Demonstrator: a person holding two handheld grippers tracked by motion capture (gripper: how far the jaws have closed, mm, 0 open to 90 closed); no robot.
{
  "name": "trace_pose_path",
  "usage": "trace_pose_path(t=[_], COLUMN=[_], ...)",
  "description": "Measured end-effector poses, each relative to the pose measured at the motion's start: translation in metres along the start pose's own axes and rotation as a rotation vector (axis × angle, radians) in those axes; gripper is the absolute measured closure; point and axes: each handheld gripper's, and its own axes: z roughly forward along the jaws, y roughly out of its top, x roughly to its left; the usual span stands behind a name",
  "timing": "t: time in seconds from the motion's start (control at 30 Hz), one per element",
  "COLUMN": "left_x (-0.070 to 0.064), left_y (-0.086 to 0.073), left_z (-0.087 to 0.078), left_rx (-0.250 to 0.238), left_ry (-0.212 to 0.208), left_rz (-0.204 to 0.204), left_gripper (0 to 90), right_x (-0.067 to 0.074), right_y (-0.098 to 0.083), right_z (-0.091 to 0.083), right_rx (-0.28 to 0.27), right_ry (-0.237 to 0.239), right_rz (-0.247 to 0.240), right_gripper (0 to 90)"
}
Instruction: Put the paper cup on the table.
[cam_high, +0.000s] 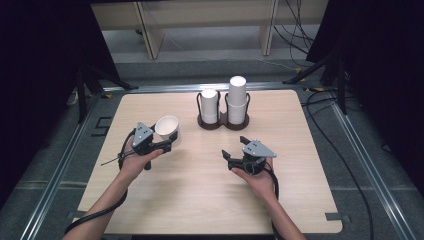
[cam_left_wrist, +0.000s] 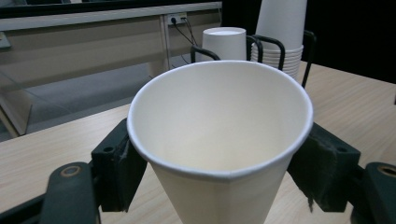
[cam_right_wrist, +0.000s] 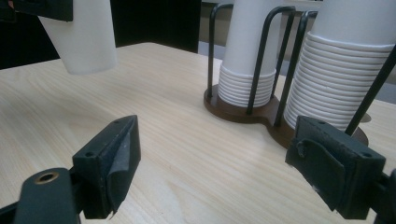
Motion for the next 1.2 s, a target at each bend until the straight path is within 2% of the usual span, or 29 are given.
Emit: trace_pose_path(t=[0.03,0.07,0.1,0.13,0.23,0.27,0.3,0.33,0.43,0.5,0.53,0.6,0.67,0.73,0.8,0.83,1.13,1.2], left_x=[0.002,0.003,0.003,0.005,0.009,0.010,0.011,0.013,0.018,0.021,0.022,0.025,0.027,0.029,0.032,0.033,0.043,0.046], left_y=[-0.001,-0.002,-0.002,-0.003,-0.005,-0.005,-0.006,-0.006,-0.008,-0.009,-0.010,-0.012,-0.012,-0.013,-0.014,-0.015,-0.019,-0.019], left_z=[-0.001,-0.002,-0.003,-0.003,-0.004,-0.004,-0.004,-0.003,-0.001,0.000,-0.001,0.000,0.000,0.002,0.003,0.004,0.012,0.013], left_rx=[0.003,0.010,0.019,0.008,0.015,0.017,0.018,0.016,0.011,0.012,0.031,0.025,0.038,0.043,0.045,0.046,0.075,0.075], left_ry=[0.005,0.026,0.027,0.033,0.053,0.060,0.068,0.072,0.078,0.112,0.130,0.141,0.156,0.163,0.171,0.174,0.227,0.236], left_rz=[-0.001,-0.014,-0.014,-0.012,-0.015,-0.015,-0.015,-0.012,-0.014,-0.016,-0.014,-0.021,-0.013,-0.011,-0.002,0.000,0.029,0.053], left_gripper=[25.1,25.2,25.2,25.3,25.2,25.2,25.2,25.2,25.1,25.1,25.1,25.1,25.1,25.1,25.1,25.1,25.1,25.1], right_x=[-0.001,-0.001,-0.002,-0.002,-0.003,-0.005,-0.004,-0.005,-0.005,-0.004,-0.004,-0.005,-0.005,-0.005,-0.007,-0.005,-0.007,-0.006], right_y=[0.000,0.000,0.000,0.000,-0.001,-0.001,-0.001,-0.001,-0.001,-0.001,-0.001,-0.001,-0.001,-0.001,-0.001,-0.001,-0.001,-0.001], right_z=[0.001,0.000,0.001,0.000,-0.001,-0.001,-0.001,0.000,0.000,-0.001,-0.001,-0.001,-0.001,-0.002,-0.002,-0.002,-0.001,-0.002], right_rx=[-0.008,-0.006,-0.014,-0.011,0.001,-0.008,-0.010,-0.016,-0.012,0.004,0.001,-0.006,-0.007,-0.005,-0.018,-0.007,-0.011,-0.003], right_ry=[0.014,0.010,0.009,0.020,-0.005,-0.011,-0.013,-0.018,-0.008,-0.001,-0.002,0.002,0.006,-0.011,-0.022,-0.013,-0.003,-0.011], right_rz=[0.001,0.007,0.000,0.004,0.009,-0.018,-0.006,-0.018,-0.012,0.009,0.009,0.010,0.009,0.009,-0.023,0.013,0.014,0.015], right_gripper=[17.0,17.1,17.3,17.4,17.7,17.8,17.9,17.9,18.1,18.3,18.3,18.4,18.5,18.7,18.8,18.9,19.2,19.3])
